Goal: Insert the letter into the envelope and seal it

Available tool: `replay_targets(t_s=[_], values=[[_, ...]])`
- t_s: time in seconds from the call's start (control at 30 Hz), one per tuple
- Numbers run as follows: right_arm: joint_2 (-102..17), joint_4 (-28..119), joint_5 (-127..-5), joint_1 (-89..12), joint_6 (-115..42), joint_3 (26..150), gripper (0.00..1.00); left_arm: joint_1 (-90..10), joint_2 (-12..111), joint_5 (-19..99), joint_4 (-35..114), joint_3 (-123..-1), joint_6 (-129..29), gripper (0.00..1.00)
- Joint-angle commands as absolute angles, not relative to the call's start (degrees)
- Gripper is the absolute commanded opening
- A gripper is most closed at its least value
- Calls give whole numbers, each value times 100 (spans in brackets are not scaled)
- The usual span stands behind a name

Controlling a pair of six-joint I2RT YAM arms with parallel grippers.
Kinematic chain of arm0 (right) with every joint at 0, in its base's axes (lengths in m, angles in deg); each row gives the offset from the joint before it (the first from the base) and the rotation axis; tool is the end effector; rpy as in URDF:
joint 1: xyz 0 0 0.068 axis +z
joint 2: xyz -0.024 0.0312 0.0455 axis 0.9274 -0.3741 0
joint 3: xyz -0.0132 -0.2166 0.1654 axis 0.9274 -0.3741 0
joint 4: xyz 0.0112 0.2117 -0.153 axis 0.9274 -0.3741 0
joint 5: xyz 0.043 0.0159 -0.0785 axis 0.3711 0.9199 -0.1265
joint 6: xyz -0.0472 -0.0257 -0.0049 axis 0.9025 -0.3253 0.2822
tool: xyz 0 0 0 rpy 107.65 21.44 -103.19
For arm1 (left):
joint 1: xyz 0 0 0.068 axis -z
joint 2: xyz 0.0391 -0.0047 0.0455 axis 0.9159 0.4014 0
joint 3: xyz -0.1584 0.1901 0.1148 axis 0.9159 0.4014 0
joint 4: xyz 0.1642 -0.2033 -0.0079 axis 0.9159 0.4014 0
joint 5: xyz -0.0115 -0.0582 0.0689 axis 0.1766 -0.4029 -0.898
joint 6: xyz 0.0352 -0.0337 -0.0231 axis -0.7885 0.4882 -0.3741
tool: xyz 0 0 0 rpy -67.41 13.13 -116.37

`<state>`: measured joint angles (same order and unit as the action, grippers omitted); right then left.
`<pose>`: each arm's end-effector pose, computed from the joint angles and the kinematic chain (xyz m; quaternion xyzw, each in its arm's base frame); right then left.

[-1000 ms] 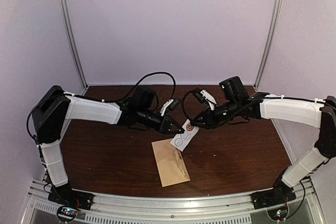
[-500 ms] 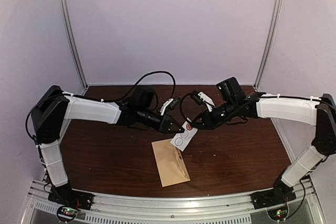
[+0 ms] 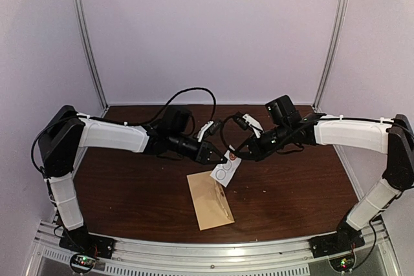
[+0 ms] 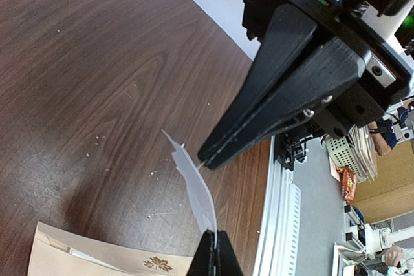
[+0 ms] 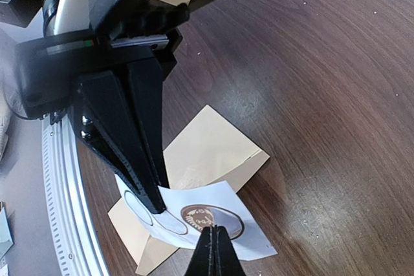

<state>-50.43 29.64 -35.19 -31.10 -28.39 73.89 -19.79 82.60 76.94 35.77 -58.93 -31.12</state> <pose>0.2539 0.2185 0.2460 -0.4075 0.7794 0.3994 0.2588 0.2663 -0.3176 0.2010 0.2957 0.7786 -0.5372 0.1333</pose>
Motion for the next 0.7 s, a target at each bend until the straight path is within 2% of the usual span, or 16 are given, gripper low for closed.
replay_targets(t_s=[0.0,0.27,0.67], values=[[-5035,3045,-3293,-3068,-2830,7489,0,-2011,8068,7623,3453,-5983,-3009,0],[-4901,2984,-2974,-3070,-2821,7439,0,-2078,8136,7158,3552,-6010,-2742,0],[-4754,3072,-2733,-3074,-2920,7371,0,-2185,8257,7064,3456,-6050,-2611,0]])
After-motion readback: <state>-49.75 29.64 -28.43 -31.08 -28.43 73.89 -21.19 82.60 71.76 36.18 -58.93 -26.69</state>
